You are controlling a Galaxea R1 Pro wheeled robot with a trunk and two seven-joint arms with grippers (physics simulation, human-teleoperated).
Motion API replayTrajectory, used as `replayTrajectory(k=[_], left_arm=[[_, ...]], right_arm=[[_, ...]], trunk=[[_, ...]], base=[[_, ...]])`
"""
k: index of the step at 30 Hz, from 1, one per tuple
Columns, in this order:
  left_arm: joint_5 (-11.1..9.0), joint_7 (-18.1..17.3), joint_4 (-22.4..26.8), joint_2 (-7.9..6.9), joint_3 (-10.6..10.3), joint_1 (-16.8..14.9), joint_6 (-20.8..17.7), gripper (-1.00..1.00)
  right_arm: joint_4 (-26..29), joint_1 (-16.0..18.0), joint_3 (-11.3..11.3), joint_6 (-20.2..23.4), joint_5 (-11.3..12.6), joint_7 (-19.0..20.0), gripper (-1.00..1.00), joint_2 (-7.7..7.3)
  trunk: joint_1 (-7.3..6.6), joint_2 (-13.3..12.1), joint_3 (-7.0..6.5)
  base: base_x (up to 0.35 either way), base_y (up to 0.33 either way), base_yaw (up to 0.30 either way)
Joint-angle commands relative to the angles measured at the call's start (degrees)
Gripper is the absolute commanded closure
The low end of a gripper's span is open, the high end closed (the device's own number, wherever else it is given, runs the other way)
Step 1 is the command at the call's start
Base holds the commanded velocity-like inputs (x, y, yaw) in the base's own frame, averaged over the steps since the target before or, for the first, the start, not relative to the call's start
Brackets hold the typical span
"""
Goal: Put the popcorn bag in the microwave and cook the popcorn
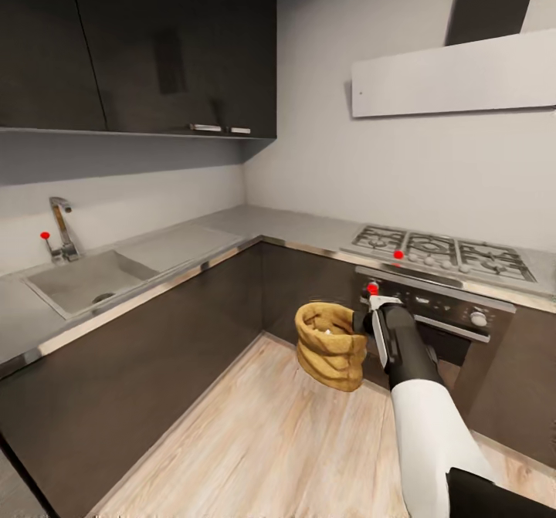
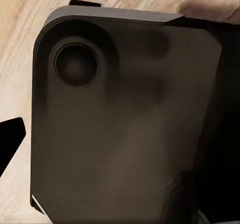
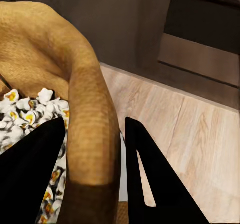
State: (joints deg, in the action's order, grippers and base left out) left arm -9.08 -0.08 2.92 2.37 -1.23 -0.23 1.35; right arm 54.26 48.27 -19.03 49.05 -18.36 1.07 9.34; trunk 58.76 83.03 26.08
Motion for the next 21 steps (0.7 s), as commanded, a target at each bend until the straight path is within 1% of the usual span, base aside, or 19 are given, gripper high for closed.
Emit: replayTrajectory(k=[1, 11, 13, 17, 18, 21], left_arm=[[-0.5, 0.0, 0.0, 0.0, -0.2, 0.0, 0.1, -1.0], [-0.6, 0.0, 0.0, 0.0, -0.2, 0.0, 0.2, -1.0], [-0.6, 0.0, 0.0, 0.0, -0.2, 0.0, 0.1, -1.0], [-0.6, 0.0, 0.0, 0.0, -0.1, 0.0, 0.2, -1.0], [-0.6, 0.0, 0.0, 0.0, -0.1, 0.0, 0.2, -1.0], [-0.6, 0.0, 0.0, 0.0, -0.1, 0.0, 0.2, -1.0]], right_arm=[[-0.5, 0.0, -0.3, 0.0, -0.1, 0.1, 1.0, 0.08], [-0.8, -0.1, -0.6, -0.5, -0.4, 0.3, 1.0, -0.01], [-0.6, -0.1, -1.4, -0.2, -0.5, 0.2, 1.0, -0.02], [-0.5, -0.1, -1.9, 0.3, -0.5, -0.1, 1.0, -0.03], [-0.5, -0.1, -2.3, 0.4, -0.5, -0.1, 1.0, -0.03], [-0.4, -0.1, -4.5, 0.4, -0.6, -0.1, 1.0, -0.04]], trunk=[[-0.03, 0.0, 0.06], [-0.03, 0.0, 0.06], [-0.03, 0.0, 0.06], [-0.03, 0.0, 0.06], [-0.03, 0.0, 0.06], [-0.03, 0.0, 0.06]], base=[[-0.173, 0.0, 0.0], [-0.019, 0.0, 0.0], [0.0, 0.0, -0.04], [0.0, 0.0, -0.2], [0.0, 0.0, -0.241], [0.0, 0.0, -0.249]])
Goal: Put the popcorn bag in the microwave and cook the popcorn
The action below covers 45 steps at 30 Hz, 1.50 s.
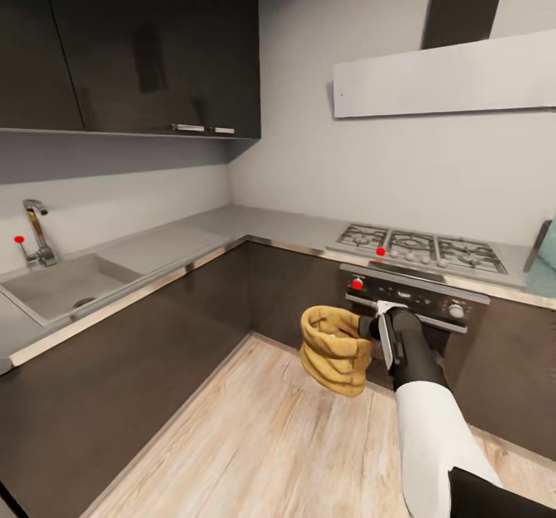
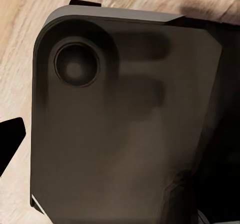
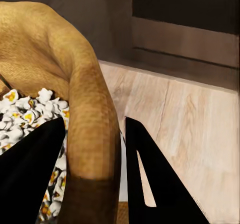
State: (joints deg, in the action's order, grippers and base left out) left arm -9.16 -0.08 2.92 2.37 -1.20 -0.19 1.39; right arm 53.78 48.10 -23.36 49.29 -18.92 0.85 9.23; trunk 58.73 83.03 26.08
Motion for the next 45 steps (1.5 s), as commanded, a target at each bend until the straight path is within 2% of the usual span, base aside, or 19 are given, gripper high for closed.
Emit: replayTrajectory(k=[1, 4, 6, 11, 16, 18, 21, 36, 39, 45], left_arm=[[-0.5, 0.0, 0.0, 0.0, -0.2, 0.0, 0.2, -1.0], [-0.5, 0.0, 0.0, 0.0, -0.2, 0.0, 0.2, -1.0], [-0.5, 0.0, 0.0, 0.0, -0.1, -0.1, 0.2, -1.0], [-0.5, 0.0, 0.0, 0.0, -0.1, -0.1, 0.2, -1.0], [-0.6, 0.0, 0.0, 0.0, -0.1, -0.1, 0.2, -1.0], [-0.6, 0.0, 0.0, 0.0, -0.1, 0.0, 0.3, -1.0], [-0.6, 0.0, 0.0, 0.0, -0.1, 0.0, 0.2, -1.0], [-0.4, 0.0, 0.0, 0.18, 0.1, 0.0, 0.3, -1.0], [-0.6, 0.0, 0.0, 0.18, 0.3, 0.0, 0.3, -1.0], [-0.7, 0.0, 0.0, 0.18, 0.3, 0.0, 0.3, -1.0]], right_arm=[[0.0, 0.1, -1.1, 0.1, 0.0, 0.1, 1.0, 0.04], [-0.2, 0.1, -3.8, -0.1, -0.1, 0.1, 1.0, -0.38], [-0.6, 0.1, -6.2, -0.4, -0.1, 0.2, 1.0, -2.42], [-0.7, 0.1, -9.1, -0.7, -0.1, 0.3, 1.0, -6.7], [-0.5, 0.1, -9.9, -0.8, -0.2, 0.2, 1.0, -9.21], [-0.3, 0.1, -10.4, -0.9, -0.2, 0.0, 1.0, -9.58], [-0.1, 0.1, -10.8, -0.9, -0.3, -0.1, 1.0, -11.34], [-0.1, 0.1, -10.8, -0.3, -1.0, 0.3, 1.0, -11.83], [1.4, -1.7, -10.8, -1.0, -1.5, 0.4, 1.0, -12.0], [3.1, -2.2, -10.8, -1.1, -1.6, 0.4, 1.0, -12.04]], trunk=[[0.0, 0.0, 0.06], [0.0, 0.0, 0.06], [0.0, 0.0, 0.06], [0.0, 0.0, 0.06], [0.0, 0.0, 0.06], [0.0, 0.0, 0.06], [0.0, 0.0, 0.06], [0.0, 0.0, 0.06], [0.0, 0.0, 0.01], [0.0, 0.0, -0.12]], base=[[0.0, 0.0, -0.251], [0.0, 0.0, -0.252], [0.0, 0.0, -0.252], [0.0, 0.0, -0.252], [0.0, 0.0, -0.252], [0.0, 0.0, -0.252], [0.0, 0.0, -0.252], [0.0, 0.0, -0.252], [0.0, 0.0, -0.252], [0.0, 0.0, -0.252]])
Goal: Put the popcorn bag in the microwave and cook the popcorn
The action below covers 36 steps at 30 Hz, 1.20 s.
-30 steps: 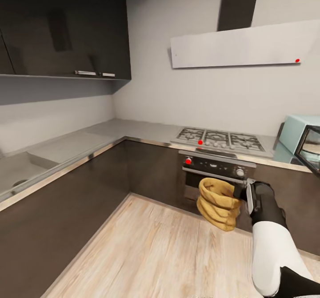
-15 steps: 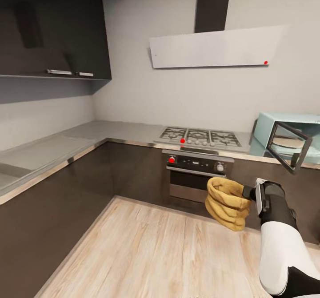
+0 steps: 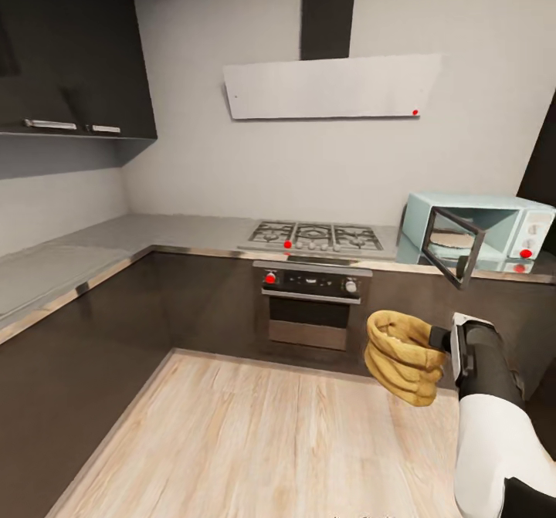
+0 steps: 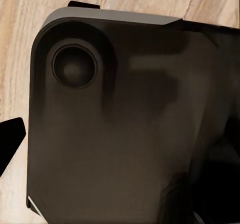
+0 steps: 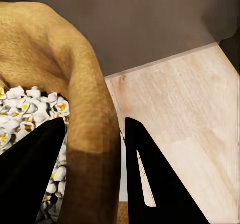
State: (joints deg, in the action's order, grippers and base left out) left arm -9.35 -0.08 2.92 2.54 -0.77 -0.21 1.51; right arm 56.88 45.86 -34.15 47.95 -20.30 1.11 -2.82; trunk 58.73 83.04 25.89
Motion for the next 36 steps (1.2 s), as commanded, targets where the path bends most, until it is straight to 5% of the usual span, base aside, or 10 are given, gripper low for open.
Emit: replayTrajectory(k=[1, 36], left_arm=[[-0.5, 0.0, 0.0, 0.01, -0.1, 0.0, 0.2, -1.0], [0.0, 0.0, 0.0, 0.53, -0.6, 0.0, 0.2, -1.0]], right_arm=[[0.1, 0.0, 0.0, 0.2, -0.2, 0.1, 1.0, 0.01], [0.1, 0.0, 0.1, 0.8, -1.5, 0.4, 1.0, 0.19]], trunk=[[0.0, 0.0, 0.04], [0.0, 0.0, -0.81]], base=[[0.0, 0.0, -0.252], [0.0, 0.0, -0.252]])
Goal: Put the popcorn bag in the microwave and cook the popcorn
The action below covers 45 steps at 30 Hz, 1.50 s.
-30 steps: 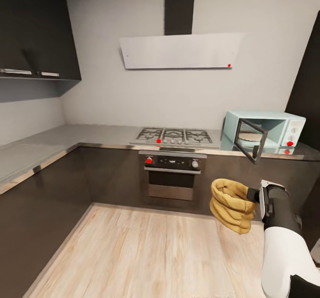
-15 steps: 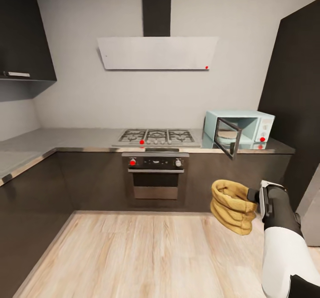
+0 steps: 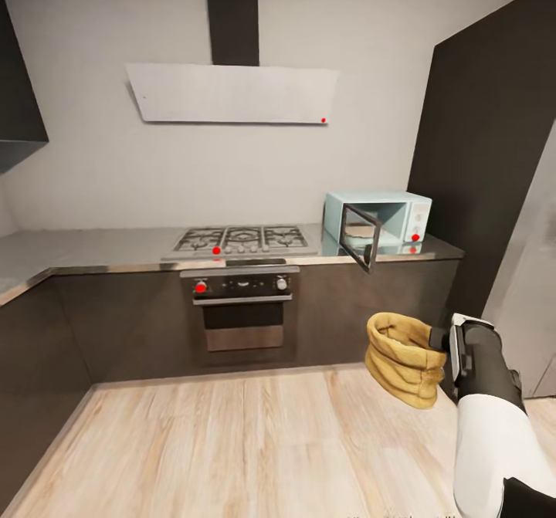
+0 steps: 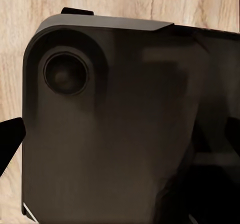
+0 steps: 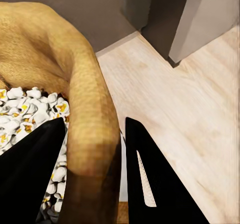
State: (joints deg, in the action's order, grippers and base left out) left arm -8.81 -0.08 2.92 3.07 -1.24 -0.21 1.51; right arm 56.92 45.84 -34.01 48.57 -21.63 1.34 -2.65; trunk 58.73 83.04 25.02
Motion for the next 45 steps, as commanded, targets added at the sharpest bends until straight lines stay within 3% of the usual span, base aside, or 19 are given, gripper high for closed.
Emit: replayTrajectory(k=[1, 39, 45], left_arm=[[-0.5, 0.0, 0.0, 0.0, -0.2, 0.0, 0.2, -1.0], [-0.5, 0.0, 0.0, 0.18, -0.2, 0.0, 0.1, -1.0], [-0.5, 0.0, 0.0, 0.18, -0.2, 0.0, 0.1, -1.0]], right_arm=[[0.0, 0.1, 0.0, 0.2, -0.1, 0.2, 1.0, 0.01], [0.0, 0.1, 0.0, 0.5, 0.2, 0.7, 1.0, 0.24], [0.0, 0.1, 0.0, 0.7, 0.1, 0.7, 1.0, 0.39]], trunk=[[0.0, 0.0, 0.04], [0.0, 0.0, -0.93], [0.0, 0.0, -0.97]], base=[[0.0, 0.0, -0.252], [0.0, 0.0, -0.252], [0.0, 0.0, -0.062]])
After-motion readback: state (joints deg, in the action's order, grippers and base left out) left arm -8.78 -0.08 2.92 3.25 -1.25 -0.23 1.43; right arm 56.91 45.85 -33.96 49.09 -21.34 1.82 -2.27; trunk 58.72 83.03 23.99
